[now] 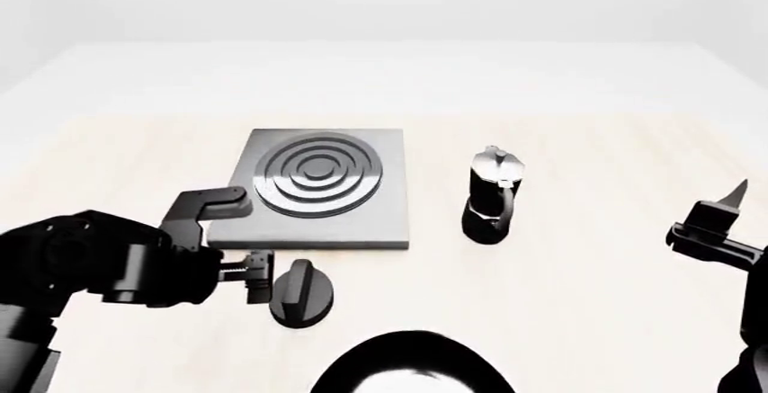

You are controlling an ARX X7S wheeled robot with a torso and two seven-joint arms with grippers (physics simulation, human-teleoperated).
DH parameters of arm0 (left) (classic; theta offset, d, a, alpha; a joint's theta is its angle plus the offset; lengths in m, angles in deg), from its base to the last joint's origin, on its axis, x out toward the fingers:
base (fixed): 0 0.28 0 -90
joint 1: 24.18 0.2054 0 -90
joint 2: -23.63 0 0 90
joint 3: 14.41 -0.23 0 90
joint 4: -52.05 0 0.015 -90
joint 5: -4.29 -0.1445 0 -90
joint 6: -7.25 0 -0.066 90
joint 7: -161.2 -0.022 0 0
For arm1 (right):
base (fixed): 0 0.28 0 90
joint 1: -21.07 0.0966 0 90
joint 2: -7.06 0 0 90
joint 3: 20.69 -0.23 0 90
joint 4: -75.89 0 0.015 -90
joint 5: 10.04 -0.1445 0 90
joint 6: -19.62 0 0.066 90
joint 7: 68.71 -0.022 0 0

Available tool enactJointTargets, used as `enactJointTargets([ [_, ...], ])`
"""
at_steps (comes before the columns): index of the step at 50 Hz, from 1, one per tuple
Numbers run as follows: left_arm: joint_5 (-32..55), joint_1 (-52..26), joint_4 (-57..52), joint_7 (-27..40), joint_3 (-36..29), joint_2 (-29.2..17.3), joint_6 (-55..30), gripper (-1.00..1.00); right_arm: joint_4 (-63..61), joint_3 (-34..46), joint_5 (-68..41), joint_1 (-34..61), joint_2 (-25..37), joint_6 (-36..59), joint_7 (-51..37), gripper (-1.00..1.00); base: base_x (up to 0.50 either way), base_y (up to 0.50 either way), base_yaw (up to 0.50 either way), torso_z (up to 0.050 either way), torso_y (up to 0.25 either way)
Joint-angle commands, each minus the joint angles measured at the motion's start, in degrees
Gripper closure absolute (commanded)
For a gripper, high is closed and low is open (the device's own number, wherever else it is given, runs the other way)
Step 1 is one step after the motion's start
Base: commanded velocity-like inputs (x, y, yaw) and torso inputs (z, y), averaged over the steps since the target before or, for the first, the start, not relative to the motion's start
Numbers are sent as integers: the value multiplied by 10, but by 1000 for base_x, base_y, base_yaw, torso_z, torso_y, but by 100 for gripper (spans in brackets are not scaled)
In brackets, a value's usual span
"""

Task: Turn on the stove and put the frying pan on it.

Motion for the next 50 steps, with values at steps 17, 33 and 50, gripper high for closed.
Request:
enactJointTargets([
  [17, -53, -10, 65, -54, -29, 41, 26, -100, -7, -14, -4, 1, -10, 4, 17, -100, 0, 0, 0, 0, 0],
  [33, -71, -15, 94, -57, -47, 52, 30, -100, -8, -13, -6, 0, -9, 3, 14, -100, 0, 0, 0, 0, 0],
  [50, -63, -15, 60, -75, -59, 47, 17, -100, -14, -10, -10, 10, -4, 16, 10, -100, 0, 0, 0, 0, 0],
])
